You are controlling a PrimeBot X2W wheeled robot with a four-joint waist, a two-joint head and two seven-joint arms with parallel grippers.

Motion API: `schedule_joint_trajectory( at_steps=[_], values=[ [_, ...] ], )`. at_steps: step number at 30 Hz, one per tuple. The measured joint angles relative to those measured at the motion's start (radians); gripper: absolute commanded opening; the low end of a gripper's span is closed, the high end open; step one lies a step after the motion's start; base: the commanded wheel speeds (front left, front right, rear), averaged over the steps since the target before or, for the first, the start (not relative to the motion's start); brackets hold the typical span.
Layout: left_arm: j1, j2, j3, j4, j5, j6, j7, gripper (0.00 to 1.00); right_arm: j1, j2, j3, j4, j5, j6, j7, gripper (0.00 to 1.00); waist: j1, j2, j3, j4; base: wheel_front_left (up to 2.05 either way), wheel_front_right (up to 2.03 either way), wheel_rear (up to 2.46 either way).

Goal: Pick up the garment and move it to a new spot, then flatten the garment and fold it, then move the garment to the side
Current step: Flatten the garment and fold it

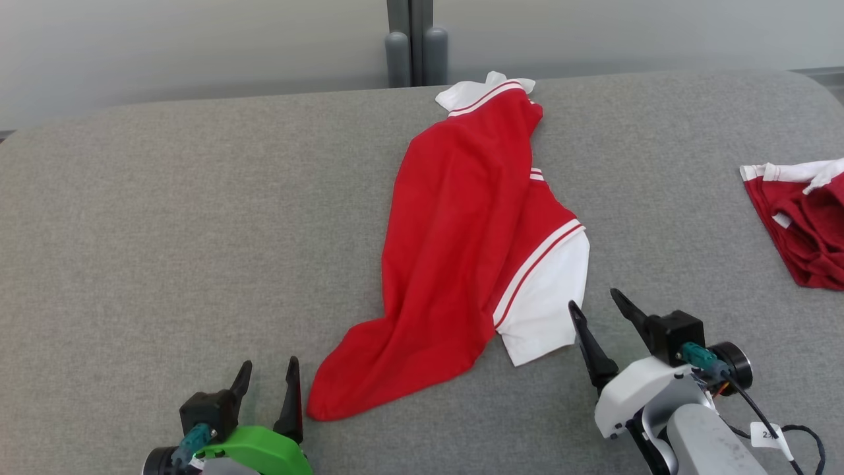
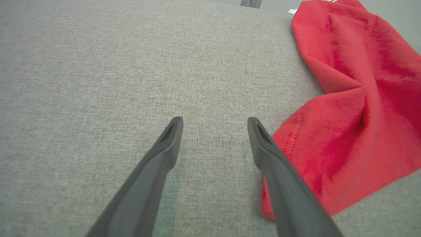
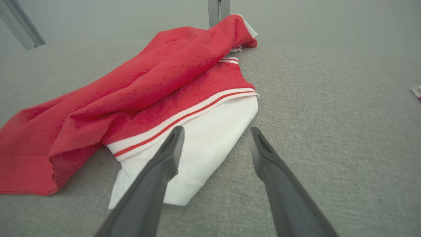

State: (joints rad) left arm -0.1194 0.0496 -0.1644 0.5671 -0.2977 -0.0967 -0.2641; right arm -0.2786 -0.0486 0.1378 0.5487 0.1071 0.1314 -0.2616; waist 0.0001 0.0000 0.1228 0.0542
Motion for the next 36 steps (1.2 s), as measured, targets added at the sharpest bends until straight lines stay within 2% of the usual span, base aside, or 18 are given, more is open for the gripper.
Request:
schedule_joint_trajectory(
  at_steps=[6,13,14,15,16,17,21,24,27,32,33,34,35,36],
  values=[
    [0.007,0.000,0.001,-0.003,0.006,0.000,0.000,1.00,0.015,-0.001,-0.024,0.053,0.009,0.000,0.000,1.00,0.0000,0.0000,-0.003,0.004,0.00,0.00,0.00],
    [0.003,0.000,-0.010,-0.011,0.009,-0.001,0.000,1.00,-0.038,-0.001,0.010,0.152,0.068,0.000,0.000,1.00,0.0000,0.0000,0.018,0.025,0.00,0.00,0.00],
    [0.000,0.000,-0.011,-0.011,0.009,-0.002,0.000,1.00,-0.045,-0.001,0.022,0.165,0.080,0.000,0.000,0.84,0.0000,0.0000,0.021,0.028,0.00,0.00,0.00],
    [-0.004,0.000,-0.012,-0.011,0.009,-0.004,0.000,1.00,-0.053,-0.001,0.034,0.176,0.098,0.000,0.000,0.47,0.0000,0.0000,0.024,0.032,0.00,0.00,0.00],
    [-0.006,0.000,-0.012,-0.012,0.009,-0.004,0.000,1.00,-0.062,0.000,0.042,0.187,0.115,0.000,0.000,0.20,0.0000,0.0000,0.028,0.036,0.00,0.00,0.00],
    [-0.007,0.000,-0.012,-0.012,0.009,-0.004,0.000,1.00,-0.067,0.000,0.047,0.194,0.124,0.000,-0.001,0.00,0.0000,0.0000,0.030,0.038,0.00,0.00,0.00],
    [-0.007,0.000,-0.005,-0.012,0.008,-0.004,0.000,1.00,-0.077,0.000,0.027,0.185,0.143,0.000,-0.002,0.00,0.0000,0.0000,0.035,0.043,0.00,0.00,0.00],
    [-0.005,0.000,0.000,-0.013,0.008,-0.004,0.000,1.00,-0.073,0.001,-0.025,0.146,0.127,0.000,-0.002,0.00,0.0000,0.0000,0.027,0.037,0.00,0.00,0.00],
    [0.001,0.000,0.002,-0.016,0.007,-0.004,0.000,1.00,-0.058,0.000,-0.096,0.076,0.052,0.000,-0.001,0.00,0.0000,0.0000,0.015,0.025,0.00,0.00,0.00],
    [0.015,0.000,-0.001,-0.016,0.000,0.001,0.000,1.00,-0.038,0.001,-0.188,-0.076,-0.137,0.000,-0.002,0.00,0.0000,0.0000,-0.005,-0.003,0.00,0.00,0.00],
    [0.016,0.000,-0.001,-0.016,-0.001,0.002,0.000,1.00,-0.035,-0.001,-0.200,-0.100,-0.159,0.000,-0.002,0.05,0.0000,0.0000,-0.009,-0.007,0.00,0.00,0.00],
    [0.017,0.000,-0.004,-0.016,-0.001,0.002,0.000,1.00,-0.030,-0.001,-0.218,-0.125,-0.172,0.000,-0.001,0.33,0.0000,0.0000,-0.014,-0.012,0.00,0.00,0.00],
    [0.018,0.000,-0.005,-0.016,-0.004,0.005,0.000,1.00,-0.021,-0.001,-0.230,-0.152,-0.193,0.000,-0.002,0.48,0.0000,0.0000,-0.018,-0.017,0.00,0.00,0.00],
    [0.021,0.000,-0.007,-0.016,-0.006,0.008,0.000,1.00,-0.014,-0.001,-0.240,-0.175,-0.202,0.000,-0.001,1.00,0.0000,0.0000,-0.023,-0.022,0.00,0.00,0.00]
  ],
)
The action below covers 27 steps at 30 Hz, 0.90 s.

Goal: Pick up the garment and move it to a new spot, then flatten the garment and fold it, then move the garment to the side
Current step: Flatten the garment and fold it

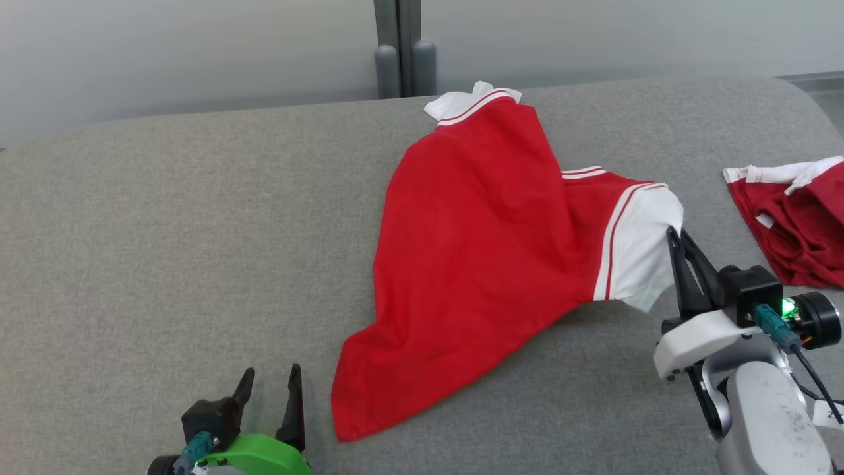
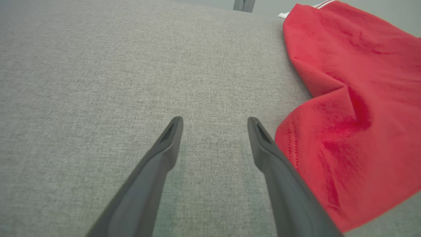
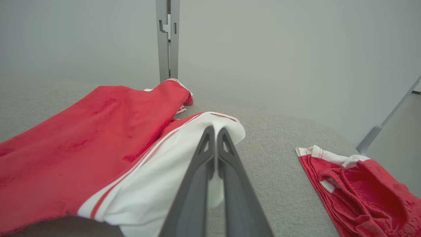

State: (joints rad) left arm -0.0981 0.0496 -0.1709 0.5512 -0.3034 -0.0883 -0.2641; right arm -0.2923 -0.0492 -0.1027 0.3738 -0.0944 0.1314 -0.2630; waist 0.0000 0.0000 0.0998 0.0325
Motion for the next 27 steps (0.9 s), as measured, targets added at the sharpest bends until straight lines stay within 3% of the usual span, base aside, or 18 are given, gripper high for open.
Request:
schedule_joint_trajectory(
  at_steps=[6,27],
  values=[
    [0.015,0.000,-0.006,-0.002,-0.004,0.007,0.000,1.00,0.071,0.000,0.001,-0.090,0.035,0.000,0.000,1.00,0.0000,0.0000,-0.026,-0.021,0.00,0.00,0.00],
    [0.118,0.000,0.007,-0.154,0.125,0.023,0.000,1.00,0.189,0.000,0.077,-0.017,0.131,0.000,0.000,1.00,-0.0001,0.0000,-0.105,-0.067,0.00,0.00,0.00]
  ],
)
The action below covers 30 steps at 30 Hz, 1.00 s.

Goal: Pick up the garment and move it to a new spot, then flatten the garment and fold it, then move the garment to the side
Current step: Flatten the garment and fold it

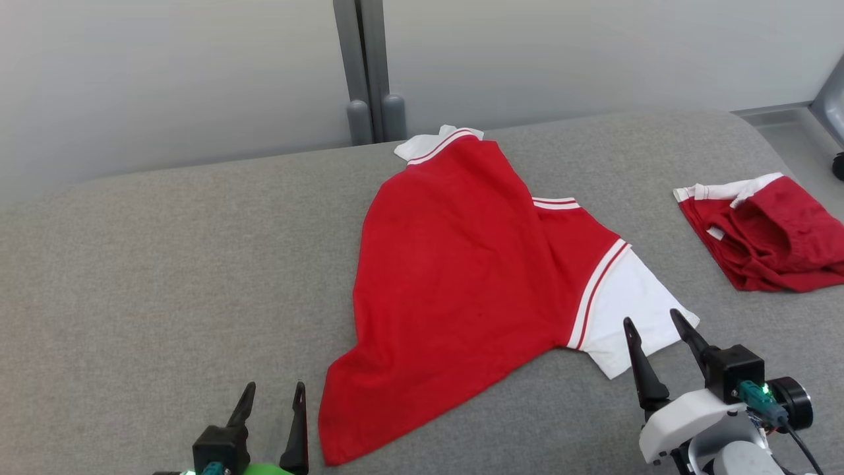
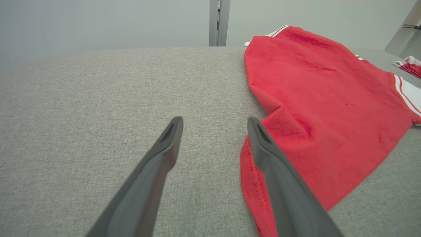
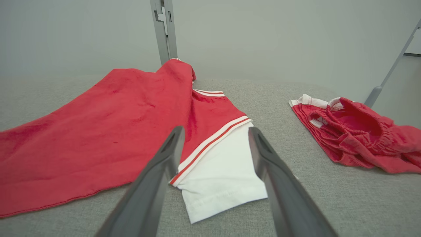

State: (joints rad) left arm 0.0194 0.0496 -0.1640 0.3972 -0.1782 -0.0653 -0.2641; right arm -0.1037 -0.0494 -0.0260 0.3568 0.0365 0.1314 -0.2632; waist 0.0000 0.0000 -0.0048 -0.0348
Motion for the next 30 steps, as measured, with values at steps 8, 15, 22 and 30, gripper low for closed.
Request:
schedule_joint_trajectory(
  at_steps=[8,15,22,30],
  values=[
    [0.021,0.000,-0.020,0.001,0.007,0.000,0.000,1.00,0.010,0.000,0.005,0.014,0.007,0.000,0.000,1.00,0.0000,0.0000,-0.006,0.007,0.00,0.00,0.00],
    [0.021,0.000,-0.074,0.107,-0.027,-0.022,0.000,1.00,0.008,0.000,0.002,0.021,0.003,0.000,0.000,1.00,0.0000,0.0000,0.007,0.006,0.00,0.00,0.00],
    [0.003,0.000,-0.128,0.213,-0.086,-0.039,0.000,1.00,-0.001,0.000,0.002,0.030,-0.008,0.000,0.000,1.00,0.0000,0.0000,0.014,-0.011,0.00,0.00,0.00],
    [-0.054,0.002,-0.186,0.323,-0.158,-0.046,-0.005,0.46,-0.011,0.000,0.012,0.038,-0.011,0.000,0.000,1.00,0.0000,0.0000,0.023,-0.035,0.00,0.00,0.00]
  ],
)
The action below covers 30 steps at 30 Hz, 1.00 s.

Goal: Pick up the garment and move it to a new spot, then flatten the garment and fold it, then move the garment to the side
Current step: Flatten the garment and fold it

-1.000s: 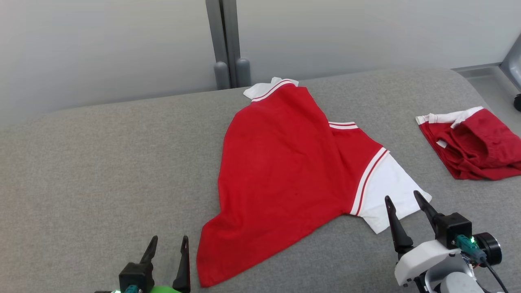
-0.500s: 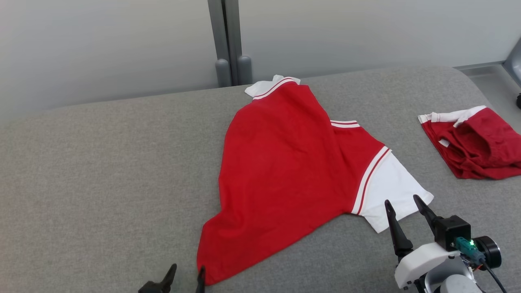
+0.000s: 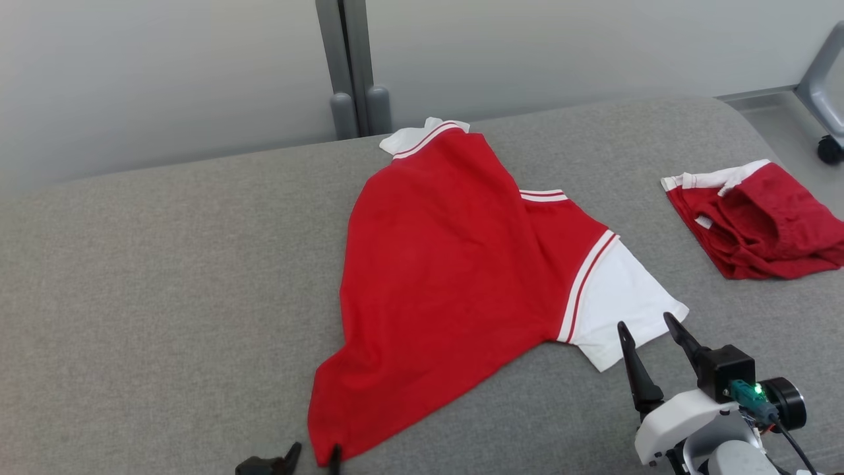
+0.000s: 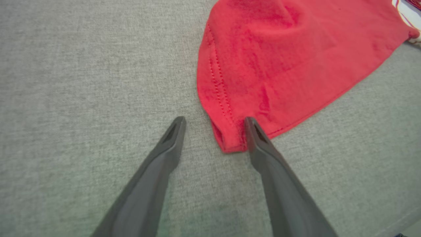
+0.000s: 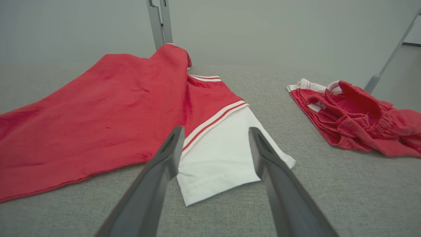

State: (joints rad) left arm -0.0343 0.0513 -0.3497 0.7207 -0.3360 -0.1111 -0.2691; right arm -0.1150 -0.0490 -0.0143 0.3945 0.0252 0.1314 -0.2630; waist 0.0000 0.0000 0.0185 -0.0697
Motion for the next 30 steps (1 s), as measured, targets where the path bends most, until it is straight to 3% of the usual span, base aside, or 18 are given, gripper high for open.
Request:
schedule_joint_trajectory(
  at_steps=[1,7,11,20,30],
  values=[
    [-0.008,0.001,-0.006,0.012,-0.006,0.000,-0.002,0.00,-0.001,0.000,0.001,0.000,0.000,0.000,0.000,1.00,0.0000,0.0000,0.001,-0.003,0.00,0.00,0.00],
    [-0.035,-0.004,0.016,0.026,-0.010,0.015,0.001,0.00,-0.004,0.000,-0.001,0.002,0.000,0.000,0.000,1.00,0.0000,0.0000,0.003,-0.009,0.00,0.00,0.00],
    [-0.051,-0.002,0.096,-0.023,0.022,0.041,0.004,0.00,-0.004,0.000,-0.012,0.004,0.002,0.000,0.000,1.00,0.0000,0.0000,0.001,0.000,0.00,0.00,0.00],
    [-0.060,0.007,0.252,-0.065,0.059,0.058,0.005,0.00,-0.014,0.000,-0.027,0.029,0.007,0.000,0.000,1.00,0.0000,0.0000,-0.001,0.008,0.00,0.00,0.00],
    [-0.060,0.004,0.325,-0.061,0.104,0.038,0.005,0.00,-0.062,0.000,-0.040,0.157,-0.013,0.000,0.000,1.00,0.0000,0.0000,0.037,0.017,0.00,0.00,0.00]
  ],
)
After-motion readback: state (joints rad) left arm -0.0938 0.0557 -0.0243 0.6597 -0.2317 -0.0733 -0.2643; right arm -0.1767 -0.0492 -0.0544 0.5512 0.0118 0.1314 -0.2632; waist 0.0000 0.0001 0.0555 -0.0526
